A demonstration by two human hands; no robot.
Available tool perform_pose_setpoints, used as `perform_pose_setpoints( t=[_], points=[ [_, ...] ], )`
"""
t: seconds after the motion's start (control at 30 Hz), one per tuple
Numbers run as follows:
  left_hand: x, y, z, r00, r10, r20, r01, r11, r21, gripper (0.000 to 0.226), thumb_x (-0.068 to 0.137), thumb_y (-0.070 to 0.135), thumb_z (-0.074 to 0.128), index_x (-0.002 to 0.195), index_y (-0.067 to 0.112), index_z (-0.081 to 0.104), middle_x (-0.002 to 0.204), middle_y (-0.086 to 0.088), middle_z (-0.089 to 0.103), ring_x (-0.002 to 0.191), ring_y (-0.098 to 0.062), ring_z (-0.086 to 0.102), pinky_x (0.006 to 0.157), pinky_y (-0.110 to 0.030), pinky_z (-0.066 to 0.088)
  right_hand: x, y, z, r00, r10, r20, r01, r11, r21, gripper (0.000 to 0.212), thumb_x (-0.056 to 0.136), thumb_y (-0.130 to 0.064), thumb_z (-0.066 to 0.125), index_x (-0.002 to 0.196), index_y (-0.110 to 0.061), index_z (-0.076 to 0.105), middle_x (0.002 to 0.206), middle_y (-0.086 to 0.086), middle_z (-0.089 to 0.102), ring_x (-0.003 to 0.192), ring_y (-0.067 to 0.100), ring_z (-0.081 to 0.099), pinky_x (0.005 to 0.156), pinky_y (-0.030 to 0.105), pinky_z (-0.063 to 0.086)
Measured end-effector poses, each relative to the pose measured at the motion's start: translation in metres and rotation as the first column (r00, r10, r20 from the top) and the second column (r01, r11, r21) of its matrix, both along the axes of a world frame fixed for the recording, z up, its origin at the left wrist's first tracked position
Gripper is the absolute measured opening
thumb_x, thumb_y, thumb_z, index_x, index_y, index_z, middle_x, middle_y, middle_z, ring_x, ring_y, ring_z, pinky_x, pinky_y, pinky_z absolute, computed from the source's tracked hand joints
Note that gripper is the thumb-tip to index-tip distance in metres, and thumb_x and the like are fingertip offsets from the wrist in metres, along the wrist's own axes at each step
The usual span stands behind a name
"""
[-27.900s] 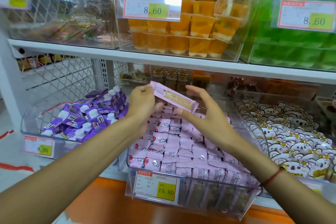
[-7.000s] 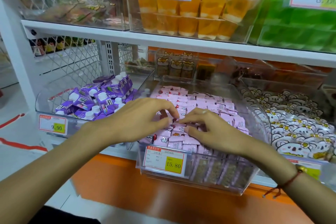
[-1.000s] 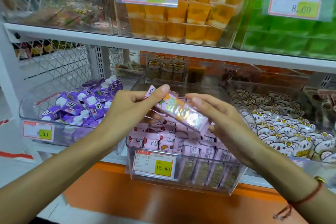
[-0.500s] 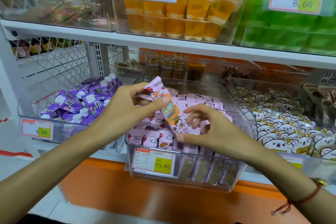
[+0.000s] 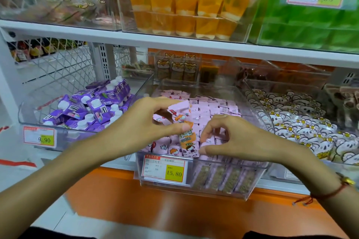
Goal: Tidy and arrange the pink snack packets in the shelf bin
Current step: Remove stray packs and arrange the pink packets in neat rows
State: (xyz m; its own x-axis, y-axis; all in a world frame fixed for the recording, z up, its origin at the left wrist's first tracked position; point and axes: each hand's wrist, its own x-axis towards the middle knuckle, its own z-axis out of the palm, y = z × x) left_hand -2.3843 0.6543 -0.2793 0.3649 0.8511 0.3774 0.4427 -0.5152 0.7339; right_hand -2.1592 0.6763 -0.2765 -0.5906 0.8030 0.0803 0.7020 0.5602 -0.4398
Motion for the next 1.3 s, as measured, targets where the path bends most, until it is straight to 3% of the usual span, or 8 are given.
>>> perform_pose_setpoints(
  t=[0.13, 0.23, 0.33, 0.47, 0.77, 1.0, 1.17, 1.3],
  points=[
    [0.014, 0.000, -0.017, 0.991, -0.003, -0.135, -0.001, 1.000, -0.027, 0.042, 0.070, 0.044, 0.078, 0.107, 0.044, 0.058, 0.085, 0.011, 0.065, 0.072, -0.005, 0.062, 0.073, -0.027, 0.055, 0.008, 0.002, 0.000, 0.993, 0.057, -0.104, -0.067, 0.993, -0.093, 0.017, 0.074, -0.033, 0.078, 0.088, -0.028, 0.071, 0.088, -0.014, 0.060, 0.079, -0.010, 0.052, 0.070, 0.003, 0.036],
    [0.017, 0.002, -0.023, 0.950, 0.098, -0.295, -0.062, 0.990, 0.130, 0.037, 0.071, 0.055, 0.073, 0.098, 0.038, 0.052, 0.069, 0.017, 0.058, 0.066, 0.001, 0.055, 0.065, -0.026, 0.048, 0.012, 0.003, -0.002, 0.989, 0.069, -0.132, -0.084, 0.990, -0.115, 0.017, 0.074, -0.029, 0.078, 0.088, -0.034, 0.070, 0.087, -0.019, 0.061, 0.084, -0.011, 0.055, 0.072, 0.002, 0.036],
    [0.014, 0.004, -0.015, 0.889, 0.127, -0.440, -0.005, 0.964, 0.267, 0.035, 0.075, 0.066, 0.060, 0.093, 0.036, 0.061, 0.083, 0.020, 0.058, 0.083, 0.002, 0.049, 0.072, -0.028, 0.044, 0.014, 0.004, -0.003, 0.987, 0.068, -0.147, -0.084, 0.991, -0.103, 0.016, 0.075, -0.027, 0.078, 0.090, -0.031, 0.072, 0.086, -0.015, 0.064, 0.081, -0.009, 0.056, 0.070, 0.001, 0.037],
    [0.009, 0.005, -0.013, 0.862, 0.040, -0.505, 0.065, 0.980, 0.190, 0.026, 0.080, 0.060, 0.060, 0.087, 0.037, 0.070, 0.085, 0.017, 0.064, 0.091, -0.002, 0.047, 0.081, -0.033, 0.043, 0.012, 0.005, -0.004, 0.988, 0.072, -0.140, -0.086, 0.992, -0.096, 0.018, 0.077, -0.024, 0.077, 0.095, -0.022, 0.074, 0.083, -0.006, 0.065, 0.073, -0.008, 0.055, 0.066, 0.004, 0.038],
    [0.016, 0.007, -0.017, 0.805, 0.040, -0.592, 0.094, 0.977, 0.193, 0.041, 0.088, 0.060, 0.043, 0.084, 0.030, 0.070, 0.079, 0.012, 0.060, 0.082, -0.005, 0.047, 0.074, -0.027, 0.039, 0.009, 0.006, 0.000, 0.991, 0.059, -0.119, -0.076, 0.987, -0.144, 0.012, 0.081, -0.028, 0.073, 0.091, -0.021, 0.074, 0.078, -0.006, 0.067, 0.065, -0.007, 0.054, 0.062, 0.003, 0.038],
    [0.012, 0.005, -0.027, 0.921, 0.187, -0.343, -0.117, 0.969, 0.216, 0.023, 0.081, 0.053, 0.064, 0.095, 0.036, 0.070, 0.097, 0.018, 0.064, 0.095, -0.003, 0.052, 0.082, -0.030, 0.046, -0.003, 0.009, -0.007, 0.990, -0.089, -0.109, 0.099, 0.991, 0.092, 0.016, 0.079, -0.040, 0.071, 0.088, -0.027, 0.072, 0.072, -0.006, 0.065, 0.062, 0.005, 0.055, 0.056, 0.019, 0.044],
    [0.004, 0.009, -0.024, 0.776, 0.252, -0.578, -0.128, 0.960, 0.247, 0.054, 0.079, 0.073, 0.046, 0.124, 0.045, 0.055, 0.119, 0.024, 0.057, 0.110, -0.001, 0.049, 0.087, -0.028, 0.044, -0.013, 0.013, -0.008, 0.993, -0.115, -0.035, 0.116, 0.993, 0.016, 0.018, 0.077, -0.039, 0.073, 0.092, -0.031, 0.074, 0.076, -0.007, 0.058, 0.060, 0.001, 0.047, 0.055, 0.015, 0.037],
    [0.004, 0.010, -0.021, 0.757, 0.247, -0.605, -0.141, 0.966, 0.218, 0.066, 0.074, 0.083, 0.030, 0.122, 0.046, 0.057, 0.118, 0.023, 0.060, 0.109, -0.003, 0.050, 0.086, -0.032, 0.046, -0.024, 0.016, -0.007, 0.984, -0.176, -0.004, 0.176, 0.984, 0.032, 0.004, 0.075, -0.031, 0.076, 0.079, -0.030, 0.075, 0.063, -0.007, 0.059, 0.051, 0.002, 0.050, 0.047, 0.013, 0.035]
  ],
)
